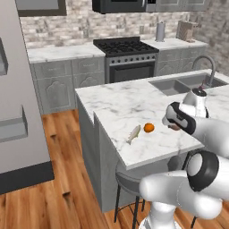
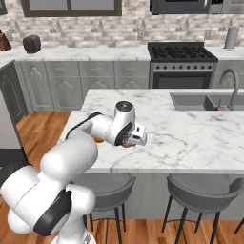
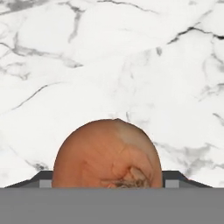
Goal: Open the fridge, remove the tangerine, onion, and fish, and place them on any counter.
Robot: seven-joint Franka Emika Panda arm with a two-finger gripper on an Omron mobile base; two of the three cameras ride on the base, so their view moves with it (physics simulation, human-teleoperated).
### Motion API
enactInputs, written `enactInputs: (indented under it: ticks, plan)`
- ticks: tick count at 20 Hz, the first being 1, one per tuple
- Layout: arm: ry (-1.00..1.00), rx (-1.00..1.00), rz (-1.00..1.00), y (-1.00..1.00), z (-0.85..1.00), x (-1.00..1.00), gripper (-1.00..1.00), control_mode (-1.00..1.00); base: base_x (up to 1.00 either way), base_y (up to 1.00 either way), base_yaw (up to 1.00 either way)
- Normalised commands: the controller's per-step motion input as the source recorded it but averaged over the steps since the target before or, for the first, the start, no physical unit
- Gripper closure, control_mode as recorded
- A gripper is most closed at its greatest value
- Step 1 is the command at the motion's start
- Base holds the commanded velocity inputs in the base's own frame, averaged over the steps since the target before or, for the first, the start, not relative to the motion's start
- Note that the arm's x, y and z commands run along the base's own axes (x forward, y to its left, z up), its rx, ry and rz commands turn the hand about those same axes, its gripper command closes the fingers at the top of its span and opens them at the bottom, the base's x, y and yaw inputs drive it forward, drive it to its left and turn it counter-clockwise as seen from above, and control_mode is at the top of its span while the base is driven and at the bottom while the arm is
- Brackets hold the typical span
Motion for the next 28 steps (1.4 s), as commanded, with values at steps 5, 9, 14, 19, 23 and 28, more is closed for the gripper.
enactInputs:
  ticks: [5,9,14,19,23,28]
  plan:
    - [-0.1,-0.01,-0.03,0.0,-0.15,0.37,-1.0,-1.0,0.0,0.0,0.0]
    - [-0.08,0.0,-0.01,0.0,0.0,0.08,-1.0,-1.0,0.0,0.0,0.0]
    - [-0.02,-0.02,-0.02,0.18,0.0,0.0,-1.0,-1.0,0.0,0.0,0.0]
    - [-0.03,-0.01,-0.03,0.2,0.28,-0.18,-1.0,-1.0,0.0,0.0,0.0]
    - [-0.13,0.0,0.0,0.09,0.97,-0.69,-1.0,-1.0,0.0,0.0,0.0]
    - [-0.04,0.0,0.0,0.2,0.93,-0.87,-1.0,-1.0,0.0,0.0,0.0]
